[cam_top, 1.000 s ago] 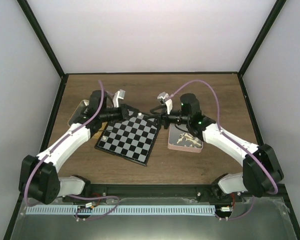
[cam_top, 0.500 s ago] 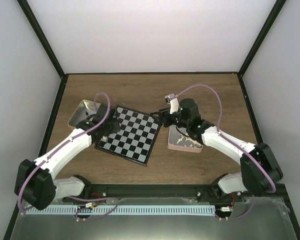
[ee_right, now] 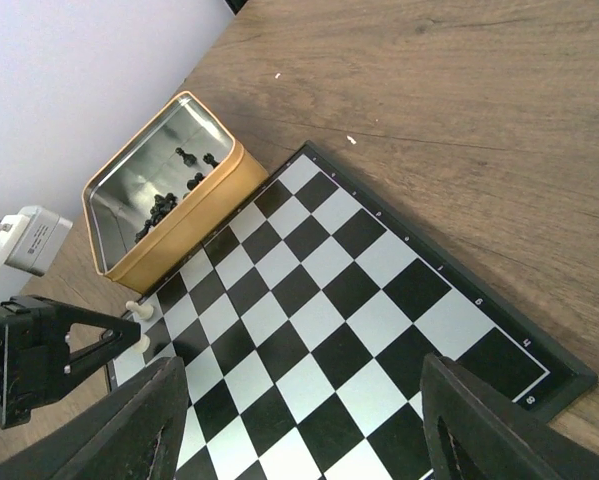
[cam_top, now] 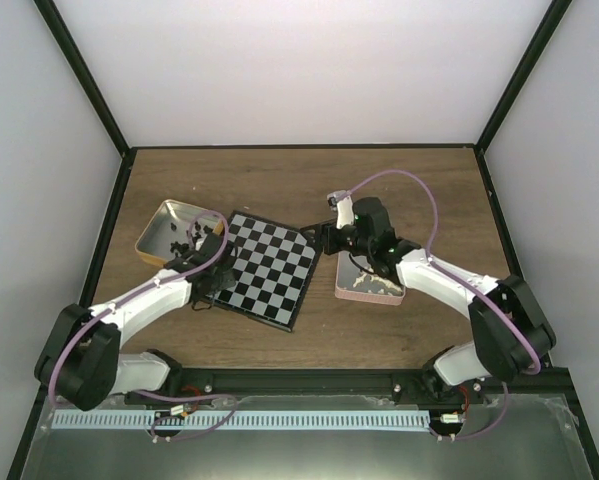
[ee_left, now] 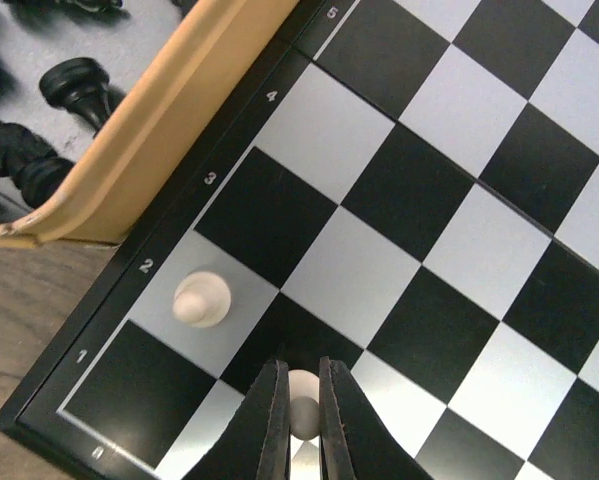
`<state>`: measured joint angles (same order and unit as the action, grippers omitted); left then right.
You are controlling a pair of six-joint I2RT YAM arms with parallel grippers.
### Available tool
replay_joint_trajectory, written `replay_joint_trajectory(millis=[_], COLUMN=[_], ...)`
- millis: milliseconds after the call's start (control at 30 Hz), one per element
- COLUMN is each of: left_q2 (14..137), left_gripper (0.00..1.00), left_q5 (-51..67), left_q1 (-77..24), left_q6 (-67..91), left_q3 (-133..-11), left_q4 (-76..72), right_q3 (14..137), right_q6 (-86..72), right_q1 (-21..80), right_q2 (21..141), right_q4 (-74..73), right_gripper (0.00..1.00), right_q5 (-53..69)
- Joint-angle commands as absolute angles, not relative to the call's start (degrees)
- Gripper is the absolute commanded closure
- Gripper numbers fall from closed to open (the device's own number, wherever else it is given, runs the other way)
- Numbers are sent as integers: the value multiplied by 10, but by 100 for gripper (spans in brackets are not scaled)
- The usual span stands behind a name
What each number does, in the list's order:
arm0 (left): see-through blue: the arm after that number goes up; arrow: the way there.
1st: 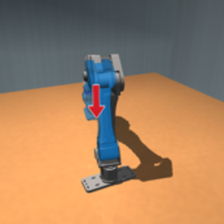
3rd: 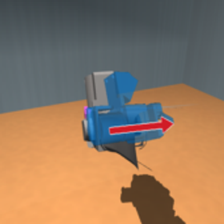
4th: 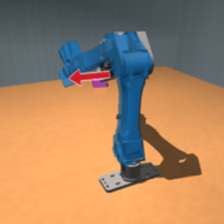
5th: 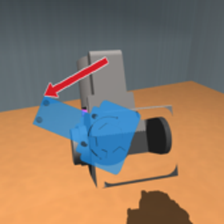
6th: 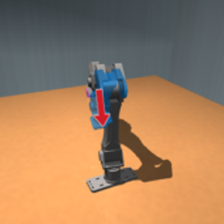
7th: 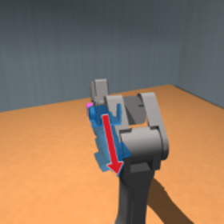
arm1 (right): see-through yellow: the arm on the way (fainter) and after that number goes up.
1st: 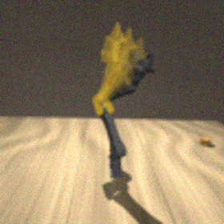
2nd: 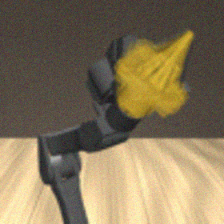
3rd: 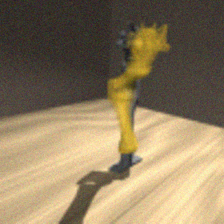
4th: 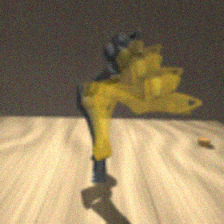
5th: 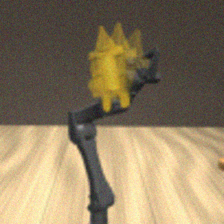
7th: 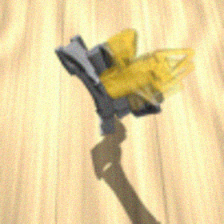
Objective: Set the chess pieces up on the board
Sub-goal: Place the chess piece on the chessboard.
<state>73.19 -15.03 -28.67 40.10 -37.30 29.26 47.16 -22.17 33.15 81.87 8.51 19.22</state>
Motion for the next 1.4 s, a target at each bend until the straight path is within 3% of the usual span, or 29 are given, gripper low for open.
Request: replay_joint_trajectory(millis=[0, 567, 1033, 1133, 1367], left_q2=[749, 751, 731, 713, 652], left_gripper=[96, 92, 70, 69, 66], left_q5=[-167, -184, -152, -166, -131], left_q1=[-290, -290, -290, -289, -289], left_q6=[402, 405, 390, 390, 316], left_q3=[-368, -349, -387, -402, -446], left_q4=[237, 235, 276, 294, 257], right_q3=[496, 491, 494, 494, 498], right_q6=[-228, -232, -236, -240, -310], right_q1=[334, 333, 333, 334, 307], right_q2=[823, 821, 808, 797, 754], right_q4=[81, 78, 74, 66, -43], right_gripper=[35, 37, 37, 37, 38], right_q5=[187, 184, 157, 122, -91])
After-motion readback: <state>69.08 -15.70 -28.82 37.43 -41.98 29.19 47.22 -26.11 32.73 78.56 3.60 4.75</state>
